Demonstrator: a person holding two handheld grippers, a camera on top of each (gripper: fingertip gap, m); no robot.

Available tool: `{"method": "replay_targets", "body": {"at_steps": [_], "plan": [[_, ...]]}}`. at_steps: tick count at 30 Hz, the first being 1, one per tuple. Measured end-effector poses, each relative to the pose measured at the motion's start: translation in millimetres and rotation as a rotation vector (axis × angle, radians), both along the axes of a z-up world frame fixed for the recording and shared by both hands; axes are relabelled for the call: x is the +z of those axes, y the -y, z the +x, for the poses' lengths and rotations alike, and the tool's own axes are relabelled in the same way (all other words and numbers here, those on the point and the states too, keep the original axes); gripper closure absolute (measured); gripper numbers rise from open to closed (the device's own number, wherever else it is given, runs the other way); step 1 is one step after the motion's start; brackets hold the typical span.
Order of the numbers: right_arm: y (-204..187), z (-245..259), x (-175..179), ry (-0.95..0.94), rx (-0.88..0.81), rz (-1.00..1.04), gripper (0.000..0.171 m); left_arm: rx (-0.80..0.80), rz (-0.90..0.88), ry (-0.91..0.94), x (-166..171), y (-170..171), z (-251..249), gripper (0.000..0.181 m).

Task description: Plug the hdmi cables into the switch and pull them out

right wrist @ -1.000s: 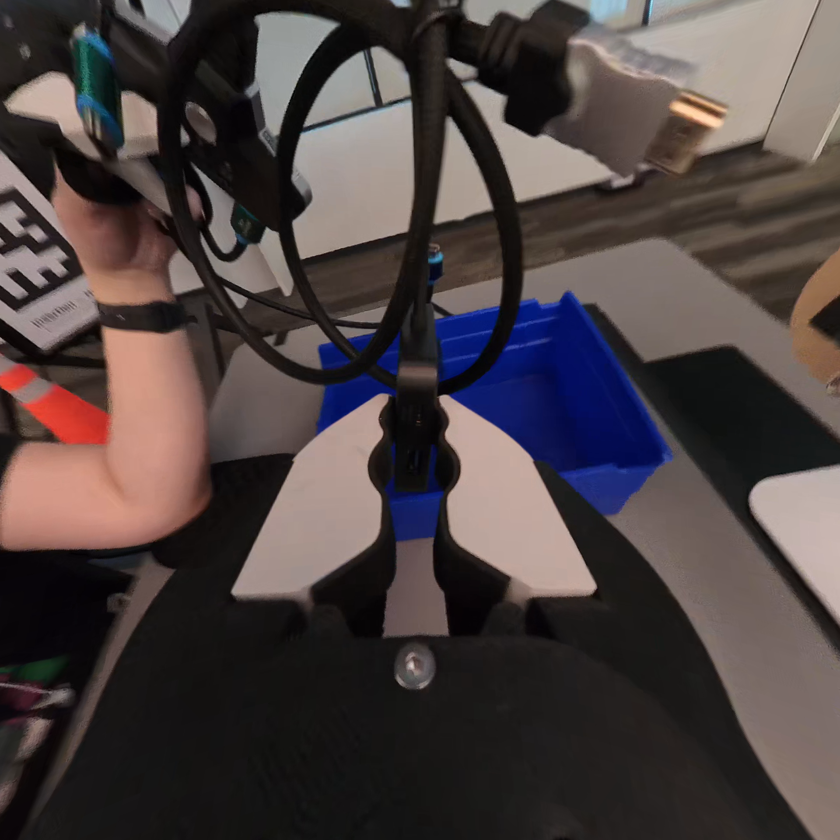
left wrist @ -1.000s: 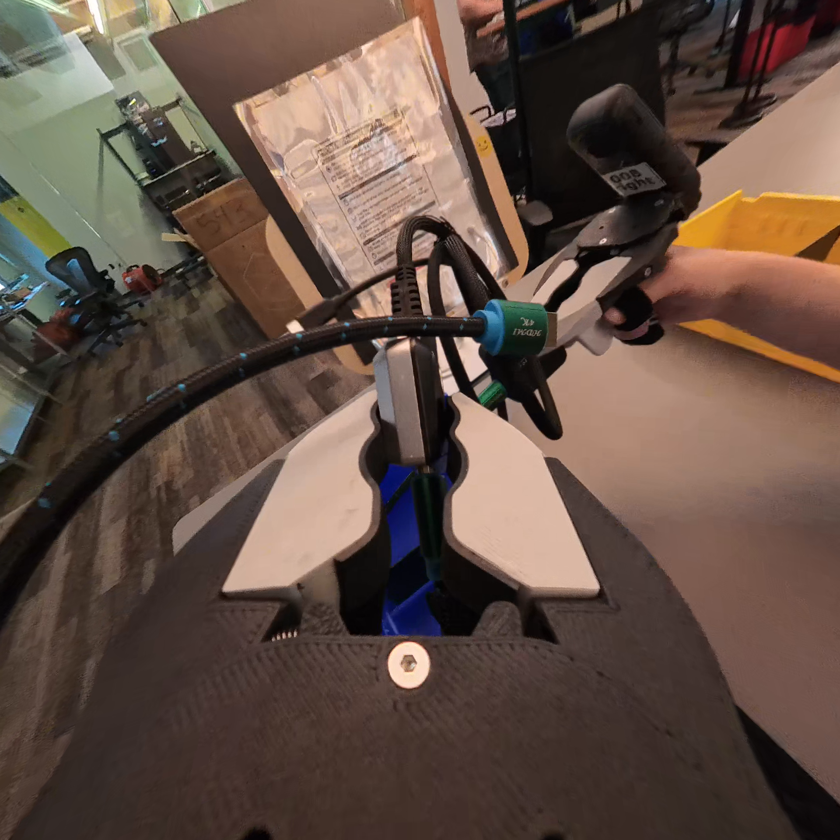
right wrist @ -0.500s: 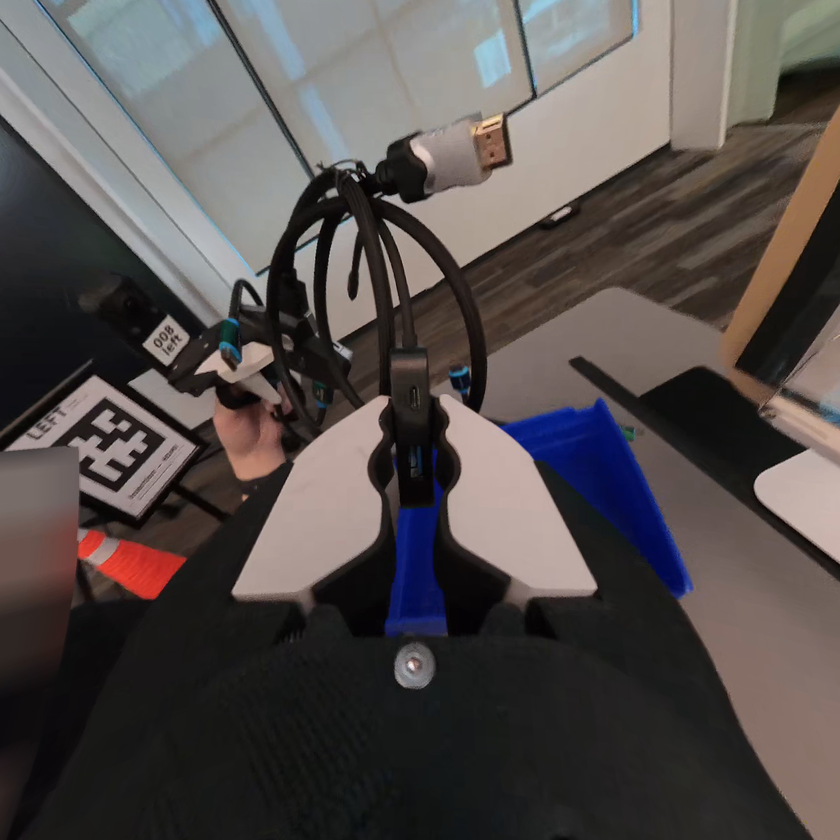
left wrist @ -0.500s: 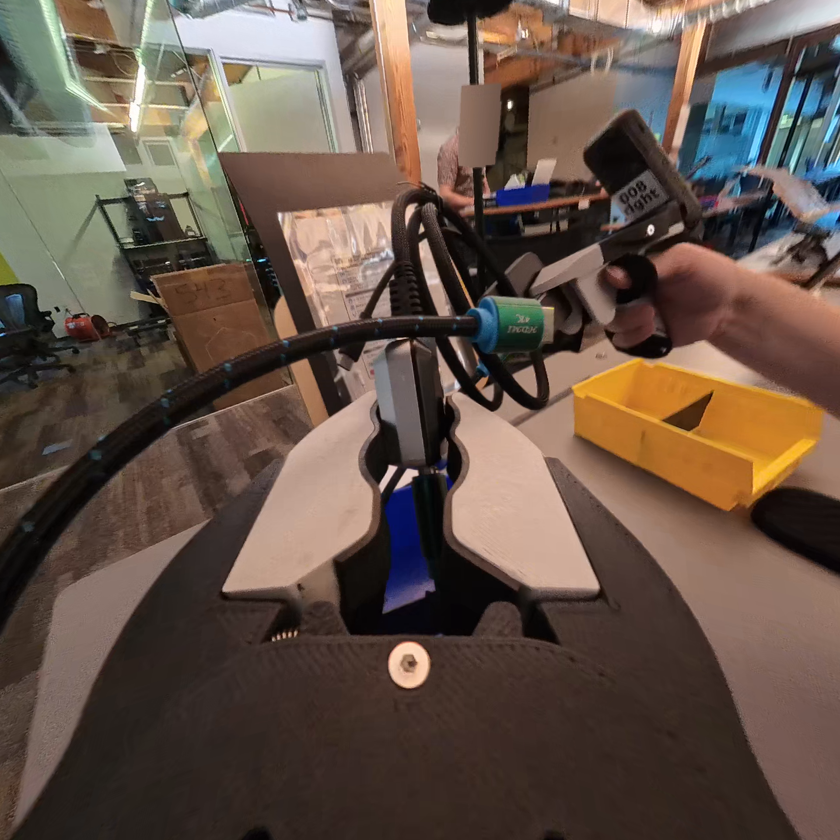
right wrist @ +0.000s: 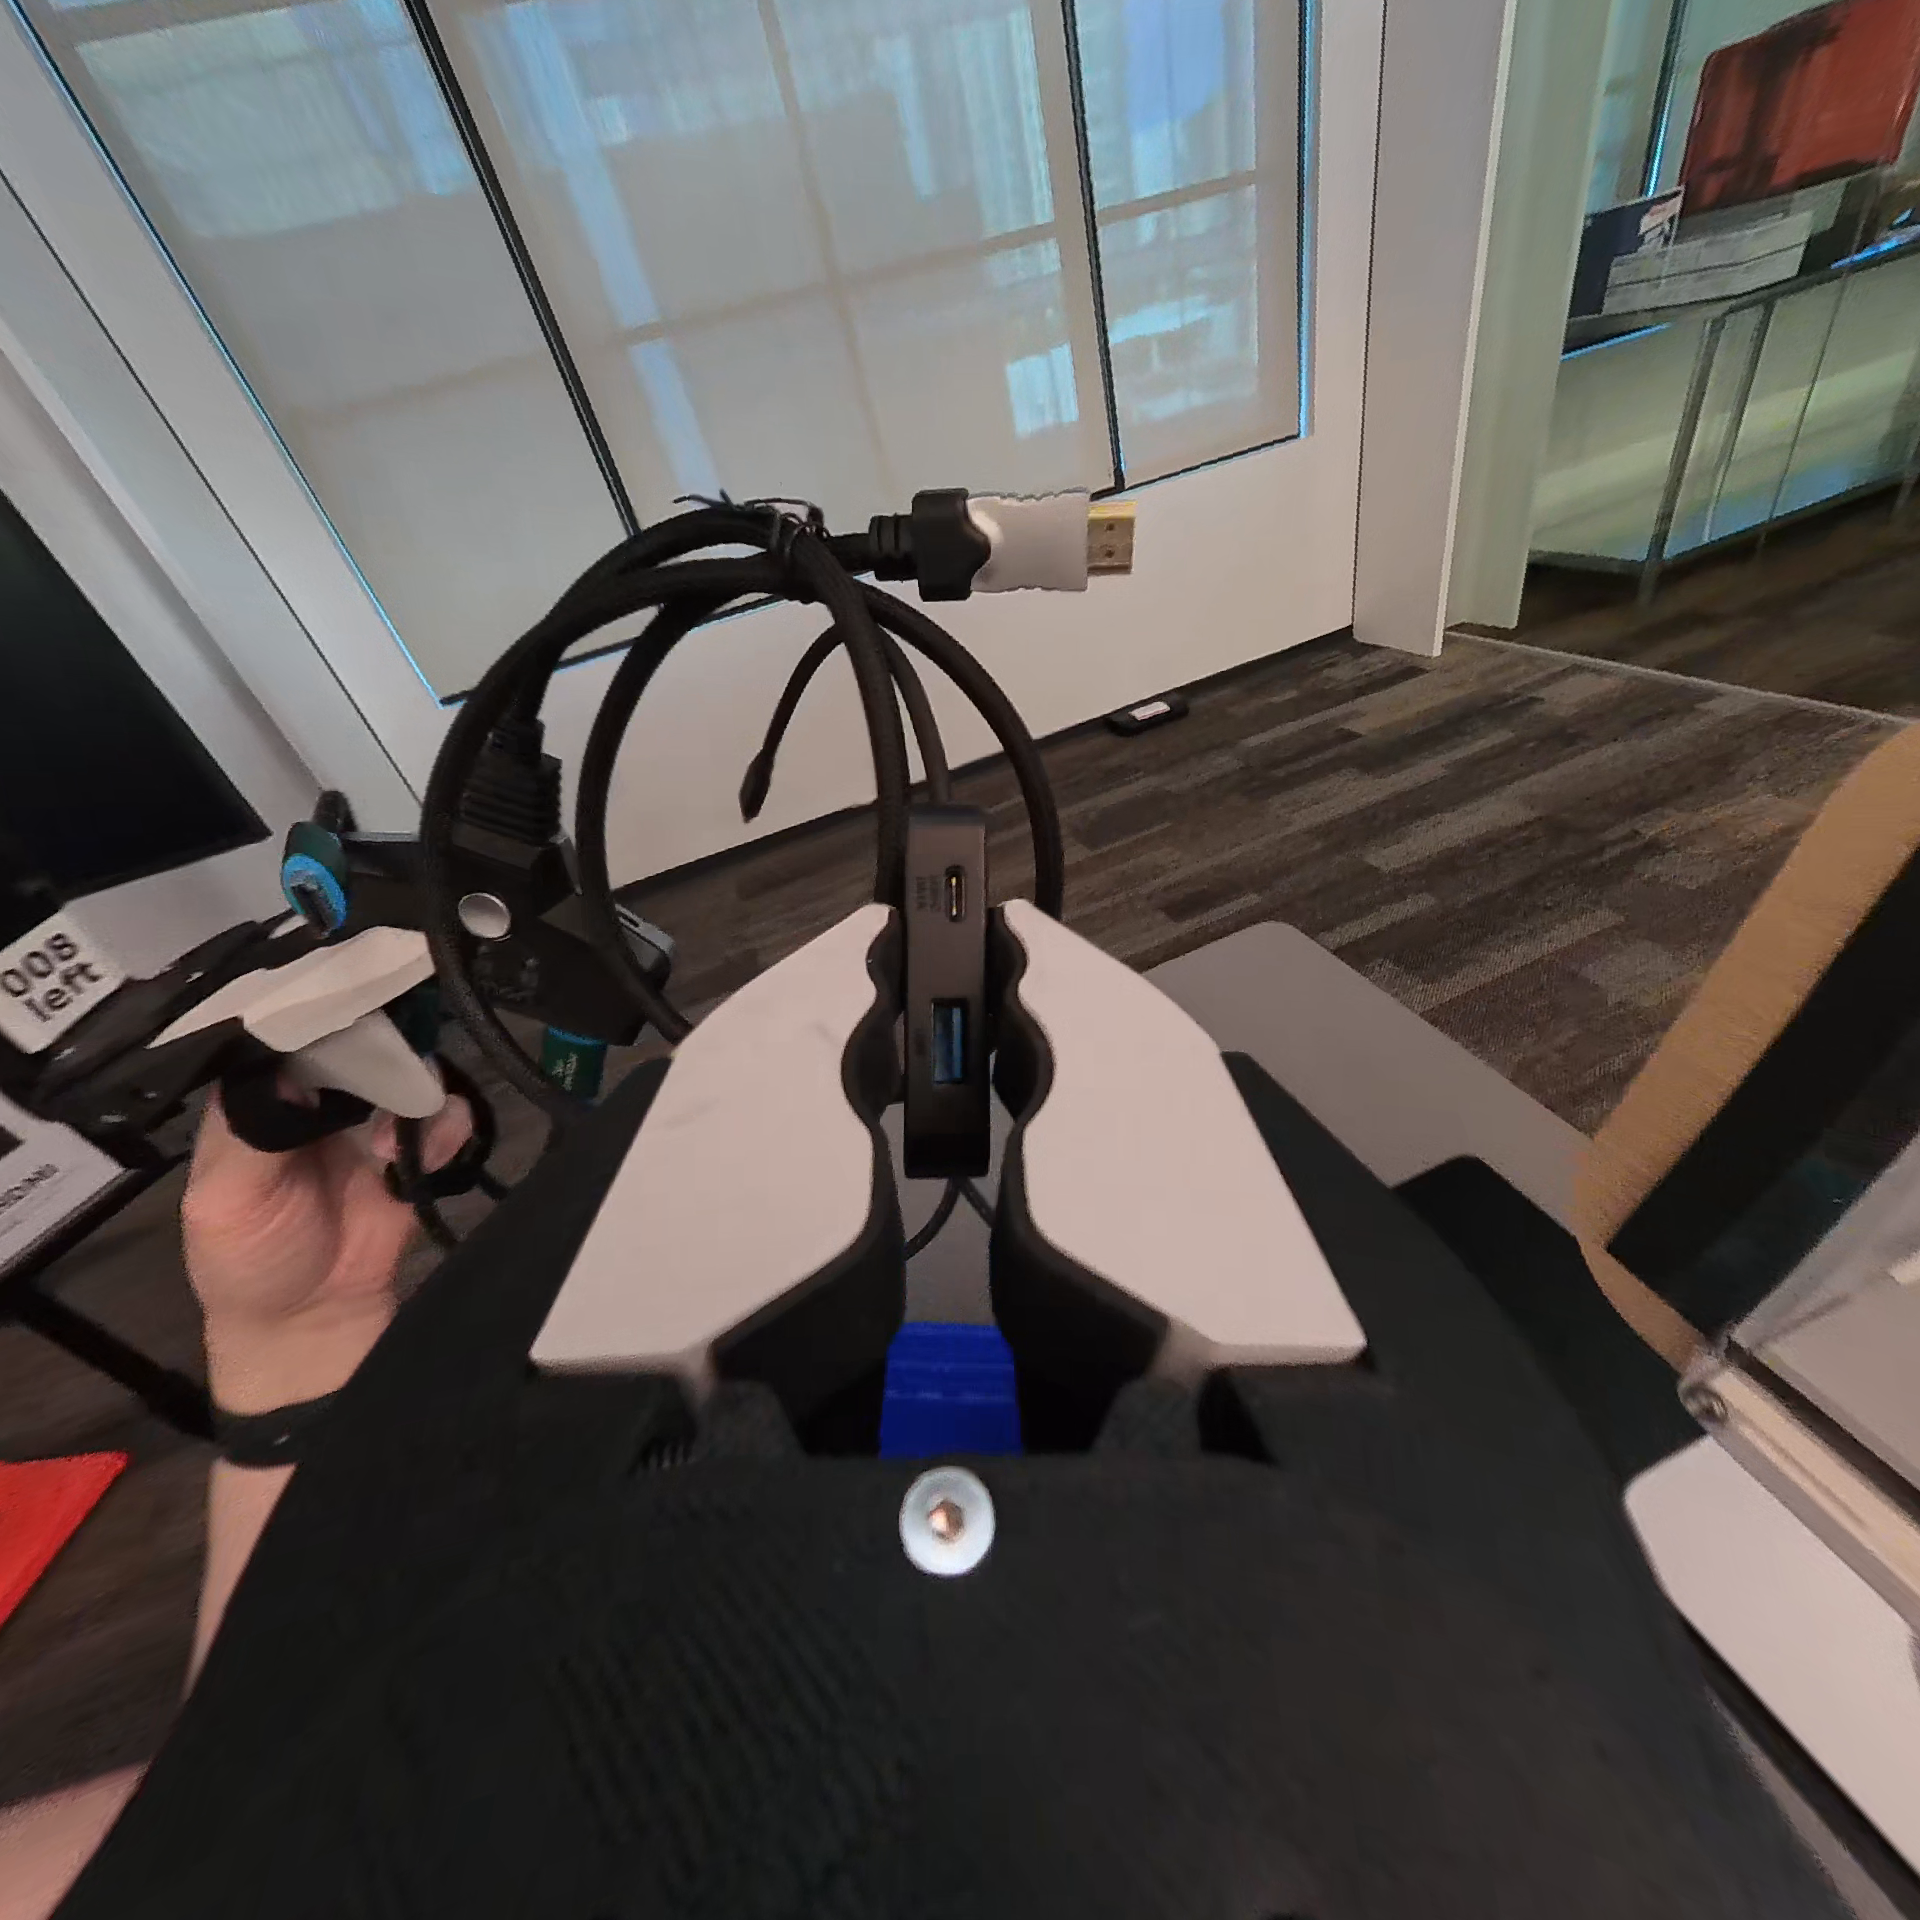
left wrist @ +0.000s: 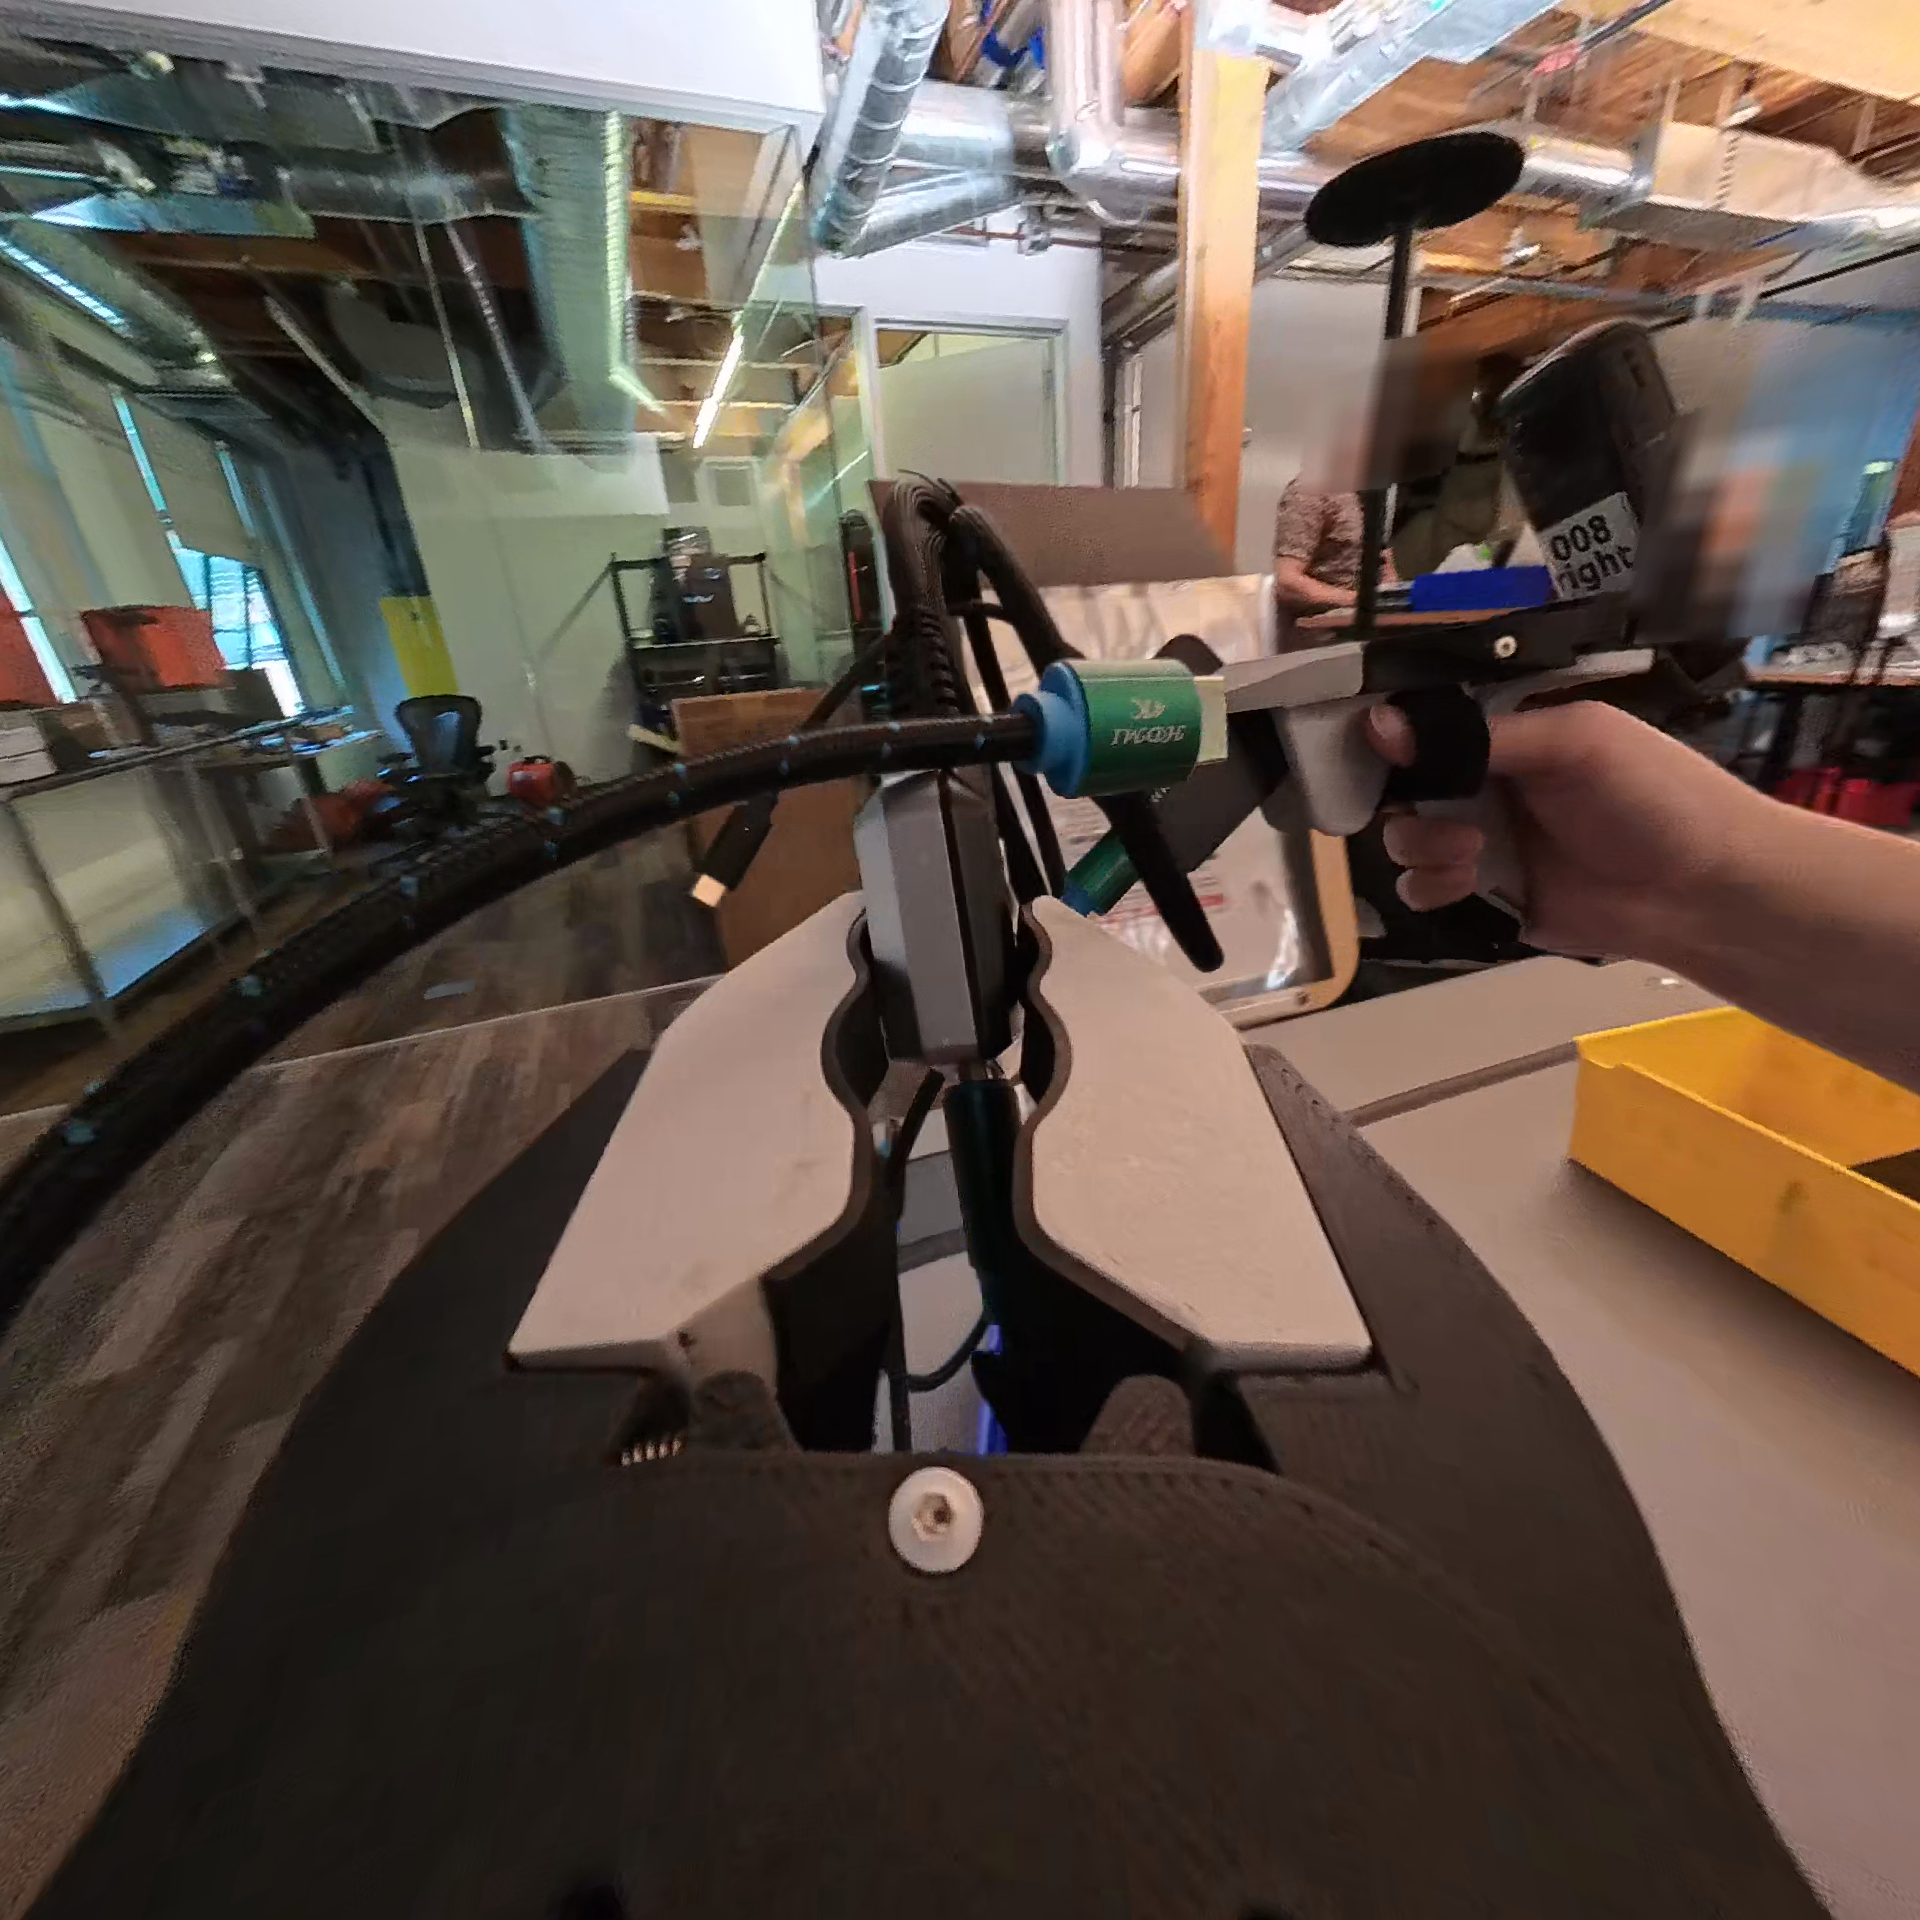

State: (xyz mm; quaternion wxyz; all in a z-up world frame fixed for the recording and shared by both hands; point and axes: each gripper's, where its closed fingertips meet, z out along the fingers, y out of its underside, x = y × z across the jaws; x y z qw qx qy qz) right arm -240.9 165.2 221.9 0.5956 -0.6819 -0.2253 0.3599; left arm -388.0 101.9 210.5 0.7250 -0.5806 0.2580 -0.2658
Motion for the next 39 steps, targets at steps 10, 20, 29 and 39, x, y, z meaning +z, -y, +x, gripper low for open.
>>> {"method": "replay_targets", "body": {"at_steps": [10,20,29,39], "plan": [[-27.8,-53.1,29.6,0.008,0.058,0.173,0.157,0.117,0.064,0.056,8.4,-2.5,-37.3,0.160],[-41.1,-85.3,11.1,0.094,0.088,0.146,0.157,0.223,-0.031,0.007,-10.3,-12.4,-73.1,0.161],[18.8,-87.4,77.3,0.291,0.121,0.240,0.157,0.012,-0.004,0.240,14.2,18.5,-79.3,0.161],[99.9,-64.1,128.3,0.418,0.044,0.273,0.156,-0.313,0.054,0.370,35.3,60.4,-67.4,0.161]]}}
